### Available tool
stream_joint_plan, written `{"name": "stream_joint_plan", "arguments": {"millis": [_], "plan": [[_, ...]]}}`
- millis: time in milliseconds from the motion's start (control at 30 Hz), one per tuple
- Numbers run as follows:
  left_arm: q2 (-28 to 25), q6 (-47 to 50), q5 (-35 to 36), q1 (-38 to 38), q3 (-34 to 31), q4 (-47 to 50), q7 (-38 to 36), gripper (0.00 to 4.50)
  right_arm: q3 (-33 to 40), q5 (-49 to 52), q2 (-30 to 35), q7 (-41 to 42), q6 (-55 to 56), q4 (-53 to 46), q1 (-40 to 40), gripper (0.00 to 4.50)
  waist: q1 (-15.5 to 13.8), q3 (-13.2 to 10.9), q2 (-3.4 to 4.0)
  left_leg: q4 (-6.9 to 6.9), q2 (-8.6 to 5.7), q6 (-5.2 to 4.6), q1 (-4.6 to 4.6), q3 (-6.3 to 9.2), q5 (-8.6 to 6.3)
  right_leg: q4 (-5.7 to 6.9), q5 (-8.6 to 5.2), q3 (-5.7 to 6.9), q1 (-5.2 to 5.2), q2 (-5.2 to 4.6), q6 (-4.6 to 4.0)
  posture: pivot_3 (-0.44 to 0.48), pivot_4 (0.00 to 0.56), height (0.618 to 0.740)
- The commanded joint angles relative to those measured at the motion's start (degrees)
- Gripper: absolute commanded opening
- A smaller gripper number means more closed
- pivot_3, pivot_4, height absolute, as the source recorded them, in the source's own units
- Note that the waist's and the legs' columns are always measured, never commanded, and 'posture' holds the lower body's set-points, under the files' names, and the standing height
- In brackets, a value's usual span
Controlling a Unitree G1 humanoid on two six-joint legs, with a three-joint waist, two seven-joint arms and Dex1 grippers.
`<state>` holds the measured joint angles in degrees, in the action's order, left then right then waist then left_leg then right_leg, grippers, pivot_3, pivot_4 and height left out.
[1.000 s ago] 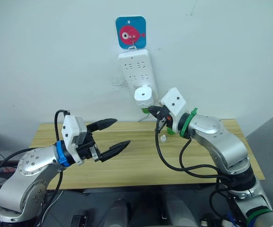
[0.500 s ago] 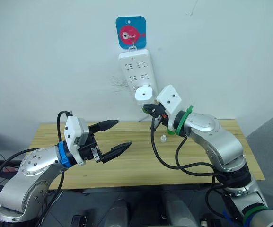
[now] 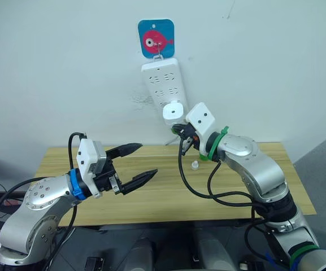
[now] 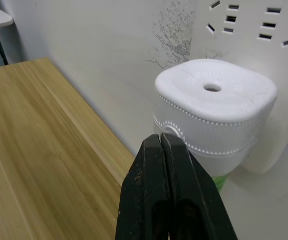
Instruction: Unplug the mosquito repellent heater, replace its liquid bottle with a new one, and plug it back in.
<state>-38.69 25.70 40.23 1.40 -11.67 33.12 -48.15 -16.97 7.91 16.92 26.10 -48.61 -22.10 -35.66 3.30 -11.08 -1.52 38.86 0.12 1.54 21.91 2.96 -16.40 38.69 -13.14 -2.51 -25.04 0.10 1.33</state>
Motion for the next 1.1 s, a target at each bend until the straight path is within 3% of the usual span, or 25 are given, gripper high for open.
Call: {"name": "stream_joint_plan", "arguments": {"millis": [33,1100], "plan": [[0.20,-1.20,0.36,-0.56,-0.44,0.82,-0.12,4.50,1.56,-0.51,-0.37,-0.89,1.64,-0.82,-1.56,0.02,0.00,0.00,0.00,0.00,0.00,0.00,0.00,0.00,0.00,0.00,0.00,0.00,0.00,0.00,0.00,-0.047,0.154,0.740],[1.40,-1.62,-0.46,-2.03,0.55,0.01,0.03,4.50,3.56,-2.84,0.05,-3.66,6.56,4.62,-1.24,0.02,-0.04,0.00,0.00,0.09,-0.01,0.02,-0.10,-0.01,0.14,0.11,-0.08,-0.01,0.11,0.10,0.15,-0.050,0.140,0.740]]}}
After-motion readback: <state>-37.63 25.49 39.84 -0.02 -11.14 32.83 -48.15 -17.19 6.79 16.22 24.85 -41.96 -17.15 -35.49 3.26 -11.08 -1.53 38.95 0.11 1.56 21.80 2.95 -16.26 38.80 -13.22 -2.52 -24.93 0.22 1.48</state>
